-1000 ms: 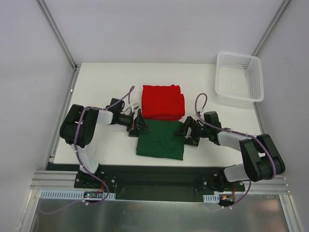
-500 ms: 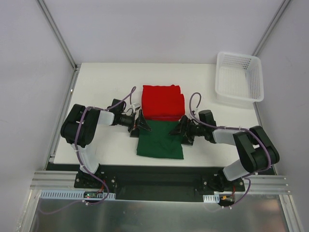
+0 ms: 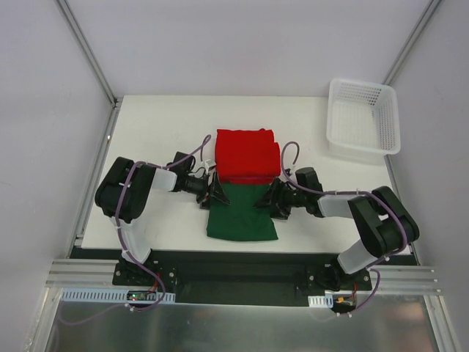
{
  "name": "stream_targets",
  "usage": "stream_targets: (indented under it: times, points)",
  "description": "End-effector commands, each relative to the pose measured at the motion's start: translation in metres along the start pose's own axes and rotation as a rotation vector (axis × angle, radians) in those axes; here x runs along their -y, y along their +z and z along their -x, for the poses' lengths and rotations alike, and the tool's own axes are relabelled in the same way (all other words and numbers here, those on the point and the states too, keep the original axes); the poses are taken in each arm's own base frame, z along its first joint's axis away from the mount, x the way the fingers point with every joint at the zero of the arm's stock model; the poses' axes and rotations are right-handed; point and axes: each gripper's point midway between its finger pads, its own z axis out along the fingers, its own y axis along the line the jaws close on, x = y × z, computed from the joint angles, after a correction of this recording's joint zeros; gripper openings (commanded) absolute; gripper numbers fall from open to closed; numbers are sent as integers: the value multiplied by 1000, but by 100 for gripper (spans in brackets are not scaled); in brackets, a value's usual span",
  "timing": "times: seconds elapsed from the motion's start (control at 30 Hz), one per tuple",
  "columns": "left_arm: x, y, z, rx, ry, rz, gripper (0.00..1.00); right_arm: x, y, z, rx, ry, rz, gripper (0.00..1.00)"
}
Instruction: Fold and stack the t-shirts
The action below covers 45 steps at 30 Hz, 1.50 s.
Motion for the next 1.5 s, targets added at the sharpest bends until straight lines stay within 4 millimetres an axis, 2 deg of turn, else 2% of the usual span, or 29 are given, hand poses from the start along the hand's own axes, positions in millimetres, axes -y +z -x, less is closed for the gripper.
stream_targets:
  times: [0.0, 0.03, 0.07, 0.13, 0.17, 0.27, 0.3, 0.4, 0.5, 0.63, 0.7, 0.77, 0.8, 0.83, 0.9, 1.13, 1.27, 1.33, 1.37, 1.43, 1.47]
  points:
    - [-28, 11, -10, -4, -14, 103, 54, 49, 10, -13, -1, 51, -184, 65]
    - [-29, 12, -10, -7, -16, 104, 50, 48, 12, -14, -9, 42, -177, 60]
    - [-29, 12, -10, -7, -15, 102, 48, 48, 14, -15, -12, 43, -181, 45]
    - [-30, 12, -11, -8, -16, 106, 43, 48, 17, -16, -18, 37, -182, 28]
    - [-31, 12, -12, -8, -14, 106, 38, 49, 19, -18, -24, 38, -185, 2]
    - [-33, 12, -12, -6, -19, 114, 1, 46, 22, -19, -33, 31, -164, 1]
    - [-33, 12, -13, -6, -20, 116, 0, 44, 23, -19, -36, 29, -160, 1]
    - [-35, 11, -12, 8, -14, 132, 0, 38, 22, -17, -23, 12, -144, 1]
    - [-27, 8, -9, 22, 6, 125, 0, 33, 19, -16, -17, 3, -143, 1]
    - [-11, 2, -5, 44, 35, 118, 0, 18, 5, -15, -11, -42, -154, 1]
    - [-4, -2, -1, 62, 52, 123, 0, 7, -1, -8, 15, -69, -156, 1]
    - [7, -6, 1, 73, 67, 124, 0, -5, -13, -6, 34, -97, -168, 1]
    - [12, -8, 2, 78, 75, 124, 0, -17, -17, 0, 53, -120, -155, 1]
    - [21, -12, 3, 91, 97, 118, 0, -19, -23, -2, 47, -109, -174, 1]
    - [33, -17, 6, 109, 120, 117, 0, -41, -33, 6, 83, -148, -147, 1]
    - [86, -43, 13, 180, 201, 117, 0, -70, -56, 10, 119, -186, -139, 1]
    - [122, -56, 31, 229, 266, 115, 0, -79, -62, 13, 139, -201, -138, 1]
    - [129, -57, 37, 231, 268, 117, 0, -83, -64, 14, 143, -205, -140, 1]
    - [141, -61, 45, 245, 296, 109, 0, -92, -67, 20, 159, -223, -133, 1]
    - [143, -58, 53, 237, 291, 112, 0, -98, -70, 25, 160, -230, -140, 1]
    - [151, -60, 60, 245, 308, 108, 0, -106, -71, 33, 166, -251, -137, 1]
